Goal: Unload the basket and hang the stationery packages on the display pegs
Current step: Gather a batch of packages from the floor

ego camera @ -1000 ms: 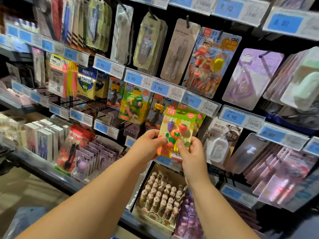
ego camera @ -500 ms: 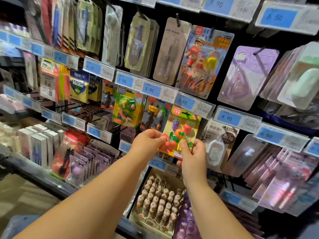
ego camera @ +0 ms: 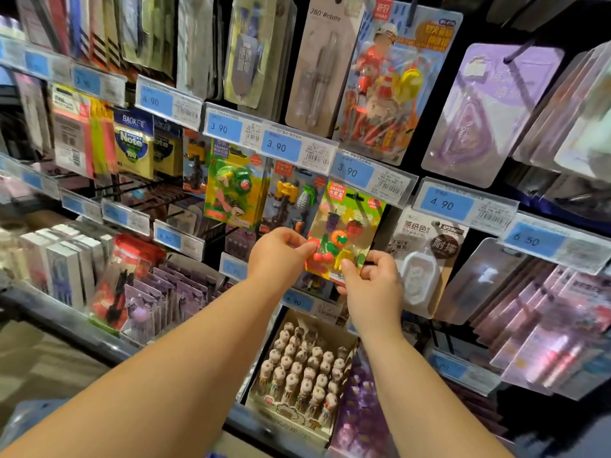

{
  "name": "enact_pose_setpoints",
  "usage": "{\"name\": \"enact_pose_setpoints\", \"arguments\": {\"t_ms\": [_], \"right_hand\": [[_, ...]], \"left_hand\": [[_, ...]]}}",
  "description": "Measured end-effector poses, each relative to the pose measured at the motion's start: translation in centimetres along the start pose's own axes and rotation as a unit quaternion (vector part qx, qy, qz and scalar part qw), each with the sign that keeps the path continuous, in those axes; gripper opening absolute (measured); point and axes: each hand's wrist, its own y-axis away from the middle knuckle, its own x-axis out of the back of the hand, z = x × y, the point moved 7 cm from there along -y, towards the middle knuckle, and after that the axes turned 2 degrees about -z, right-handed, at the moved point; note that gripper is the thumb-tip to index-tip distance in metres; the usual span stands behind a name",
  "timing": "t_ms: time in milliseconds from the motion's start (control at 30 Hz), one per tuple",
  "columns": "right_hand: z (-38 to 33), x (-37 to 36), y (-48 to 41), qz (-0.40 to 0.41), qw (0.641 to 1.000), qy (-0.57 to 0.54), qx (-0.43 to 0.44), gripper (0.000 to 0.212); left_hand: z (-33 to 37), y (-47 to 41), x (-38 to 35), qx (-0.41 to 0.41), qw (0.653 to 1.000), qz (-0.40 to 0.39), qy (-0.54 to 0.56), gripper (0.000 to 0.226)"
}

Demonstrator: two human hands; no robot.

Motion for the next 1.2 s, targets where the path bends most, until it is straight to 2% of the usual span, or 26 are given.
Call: {"name": "enact_pose_setpoints", "arguments": {"t_ms": [167,300,400,500,600,700,800,900,967,1033,1100,1200], "right_hand": [[0.1,1.0,0.7,-0.023,0.997,0.069,0.017,0.039],[-0.2,1.6,1.4,-0.041,0.996,0.073,0.014,0.035],[-0.2,2.2,2.6,-0.047,0.992,0.117,0.029,0.036],[0.6,2.6,4.0,-0.055,0.989,0.131,0.035,0.026],[2.0,1.3,6.2,-0.097,0.986,0.133,0.035,0.019],[5.5,-1.9,9.9,-0.190,0.959,0.212,-0.003,0.017],[13.6,-5.0,16.1,-0.334,0.892,0.263,-0.153,0.025],[22.0,-6.6,22.0,-0.446,0.778,0.343,-0.279,0.019],[26.8,-7.2,25.2,-0.475,0.726,0.370,-0.332,0.030],[30.2,-7.3,28.0,-0.442,0.723,0.337,-0.411,0.034],[32.7,-6.8,30.1,-0.375,0.727,0.324,-0.474,0.053],[34.0,-6.9,32.2,-0.343,0.726,0.328,-0.499,0.070]], "left_hand": [[-0.1,0.5,0.1,-0.013,1.000,0.014,-0.021,0.022],[-1.1,1.6,0.7,-0.014,1.000,0.015,0.011,0.018],[-2.0,3.3,1.6,-0.032,0.999,0.010,0.017,0.017],[-4.5,5.6,2.2,-0.043,0.999,-0.001,-0.002,0.014],[-9.2,8.3,1.5,-0.017,0.999,-0.035,-0.024,0.012],[-15.7,11.3,-0.4,0.024,0.989,-0.118,-0.086,0.014],[-23.3,15.0,-2.1,0.083,0.954,-0.228,-0.177,0.016],[-29.9,18.8,-2.3,0.137,0.899,-0.321,-0.263,0.013],[-32.4,20.5,-1.8,0.132,0.865,-0.353,-0.331,0.018],[-34.1,21.5,-1.6,0.111,0.815,-0.386,-0.417,0.036],[-35.9,21.9,-1.5,0.100,0.774,-0.406,-0.476,0.039],[-38.1,22.1,-1.1,0.111,0.754,-0.415,-0.496,0.053]]}}
